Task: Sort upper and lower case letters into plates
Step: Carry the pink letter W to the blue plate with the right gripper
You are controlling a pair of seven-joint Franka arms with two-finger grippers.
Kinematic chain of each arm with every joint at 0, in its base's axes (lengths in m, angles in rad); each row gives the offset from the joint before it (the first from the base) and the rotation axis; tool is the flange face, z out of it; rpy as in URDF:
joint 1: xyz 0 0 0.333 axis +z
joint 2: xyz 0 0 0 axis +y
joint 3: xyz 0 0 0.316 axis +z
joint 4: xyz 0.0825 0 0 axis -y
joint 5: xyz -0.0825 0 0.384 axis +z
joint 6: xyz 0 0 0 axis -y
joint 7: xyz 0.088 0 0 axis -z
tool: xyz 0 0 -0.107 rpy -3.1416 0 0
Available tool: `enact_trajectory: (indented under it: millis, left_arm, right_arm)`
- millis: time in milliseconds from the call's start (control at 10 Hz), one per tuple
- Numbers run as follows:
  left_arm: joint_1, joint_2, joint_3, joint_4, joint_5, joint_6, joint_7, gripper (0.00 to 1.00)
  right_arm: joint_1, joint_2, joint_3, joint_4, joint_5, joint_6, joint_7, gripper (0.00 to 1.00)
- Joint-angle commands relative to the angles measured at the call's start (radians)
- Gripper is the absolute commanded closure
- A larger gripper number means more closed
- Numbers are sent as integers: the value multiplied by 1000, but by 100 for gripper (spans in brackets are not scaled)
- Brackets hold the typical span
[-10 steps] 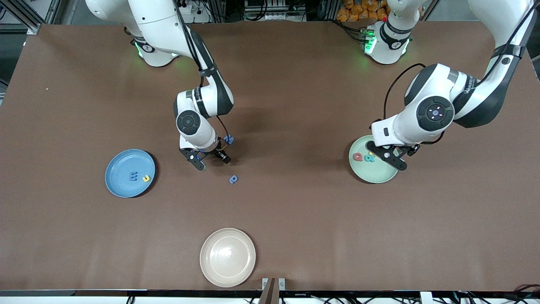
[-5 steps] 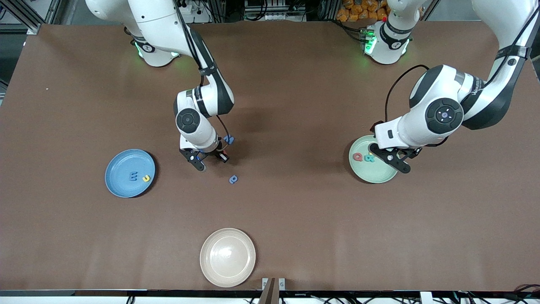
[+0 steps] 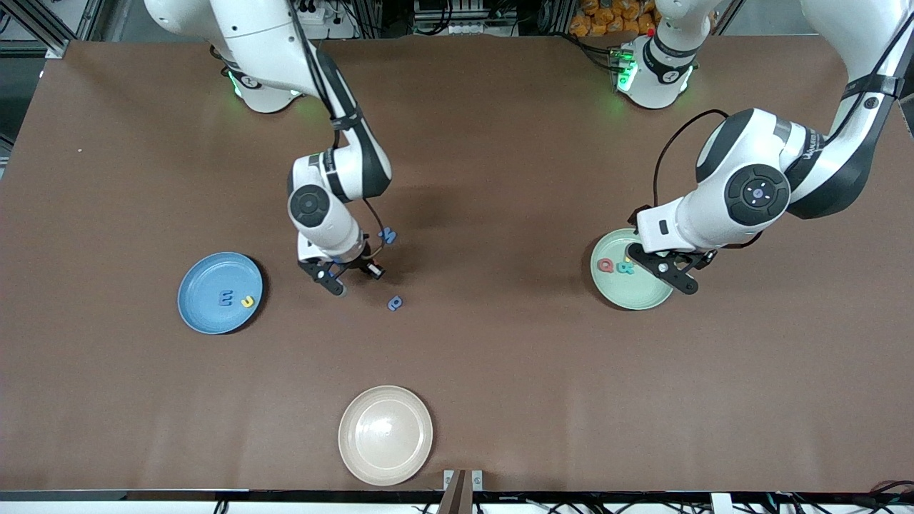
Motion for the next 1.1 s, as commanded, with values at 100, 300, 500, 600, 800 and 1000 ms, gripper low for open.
enact_trajectory:
  millis: [100,300,500,600,800,1000]
  left_arm:
    - [0,1,-2,20,-25,-24,35,0]
    - [-1,3,-2,22,-25,-24,35,0]
    - [-1,3,-2,22,-25,-24,35,0]
    - [-3,3,-2,22,-26,-24,35,0]
    - [-1,3,-2,22,-28,-24,35,0]
    - [-3,3,-2,22,-28,-24,33,0]
  right_arm:
    - [-202,-88,8,-8,5,-115,-332,100]
    - [-313,-94,8,9,-46,-170,-507,100]
    - [-407,-95,8,44,-135,-231,-627,100]
    - [-437,-95,5,48,-165,-239,-688,100]
    - [-487,-95,-9,48,-224,-239,-802,93]
    - [-496,-94,-14,48,-229,-241,-894,0]
